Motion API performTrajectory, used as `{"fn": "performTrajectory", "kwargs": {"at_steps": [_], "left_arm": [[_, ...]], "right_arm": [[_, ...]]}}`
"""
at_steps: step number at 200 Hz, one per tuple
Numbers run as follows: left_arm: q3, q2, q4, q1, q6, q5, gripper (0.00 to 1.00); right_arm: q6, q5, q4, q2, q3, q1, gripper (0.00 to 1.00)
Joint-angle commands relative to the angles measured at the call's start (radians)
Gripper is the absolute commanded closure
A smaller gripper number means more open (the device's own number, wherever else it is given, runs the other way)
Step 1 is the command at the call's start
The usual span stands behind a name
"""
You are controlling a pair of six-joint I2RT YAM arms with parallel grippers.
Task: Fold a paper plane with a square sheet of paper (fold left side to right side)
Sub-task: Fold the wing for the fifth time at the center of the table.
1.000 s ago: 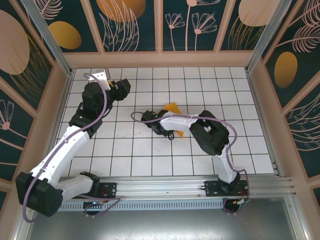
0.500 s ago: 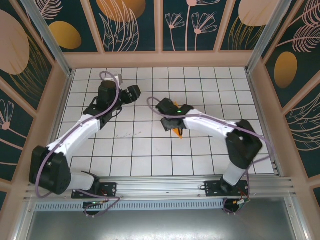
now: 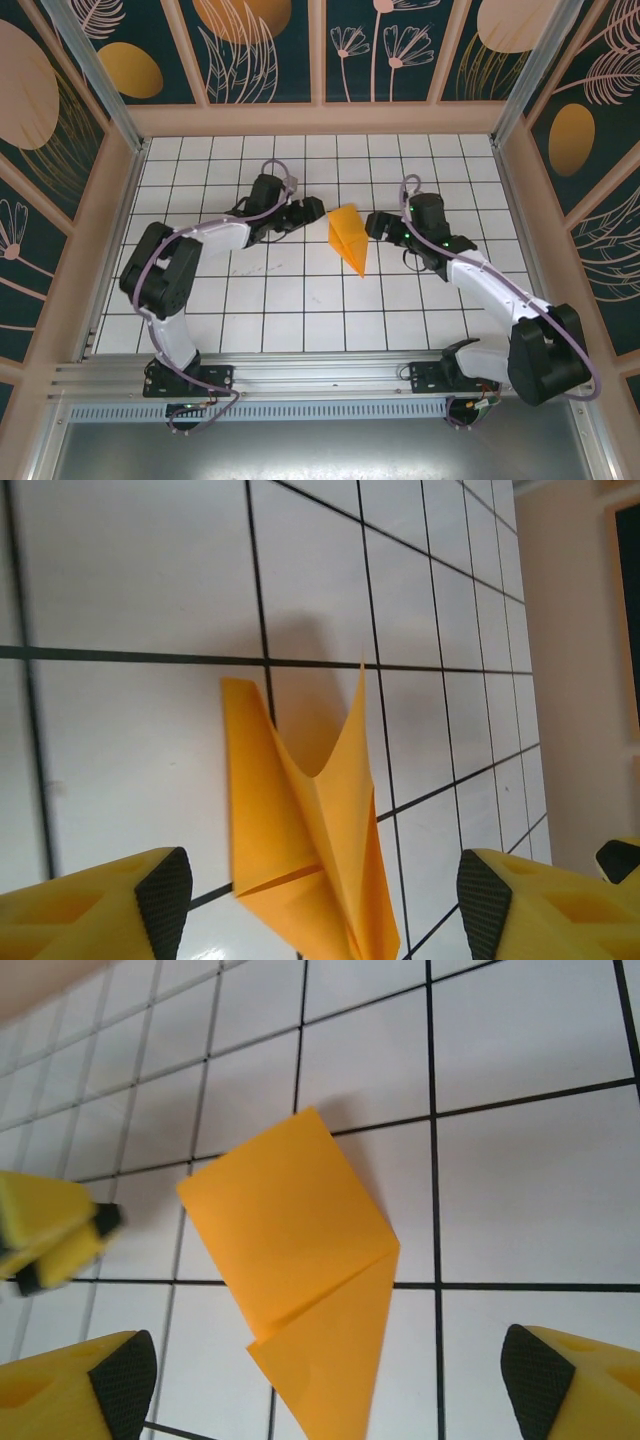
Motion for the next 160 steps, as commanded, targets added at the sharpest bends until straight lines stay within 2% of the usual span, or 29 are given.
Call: {"fn": "performTrajectory", "kwargs": {"at_steps": [1, 24, 52, 71, 93, 118, 128, 160], "left_arm": [[0.079, 0.069, 0.073, -0.011, -0.048, 0.057, 0.29], [0.139, 0.144, 0.070, -0.028, -0.058, 0.074, 0.33], [0.175, 0.199, 0.074, -0.032, -0.057, 0.082, 0.48], [0.168, 0.206, 0.083, -0.032, -0.033, 0.074, 0.63], [0.133, 0.179, 0.107, -0.026, 0.005, 0.060, 0.82], [0.088, 0.134, 0.110, -0.009, 0.068, 0.062, 0.96], [0.064, 0.113, 0.118, 0.003, 0.090, 0.073, 1.00], [-0.030, 0.025, 0.149, 0.048, 0.183, 0.125, 1.00]], "right_arm": [[0.080, -0.136, 0.159, -0.045, -0.046, -0.038, 0.06], [0.070, -0.139, 0.140, -0.051, -0.050, -0.054, 0.06], [0.063, -0.153, 0.128, -0.048, -0.053, -0.067, 0.06], [0.058, -0.198, 0.132, -0.034, -0.054, -0.086, 0.01], [0.025, -0.269, 0.126, 0.005, -0.035, -0.100, 0.01], [-0.034, -0.323, 0.113, 0.070, 0.007, -0.105, 0.01], [-0.058, -0.350, 0.121, 0.103, 0.022, -0.104, 0.01], [-0.103, -0.433, 0.167, 0.216, 0.062, -0.105, 0.01]]}}
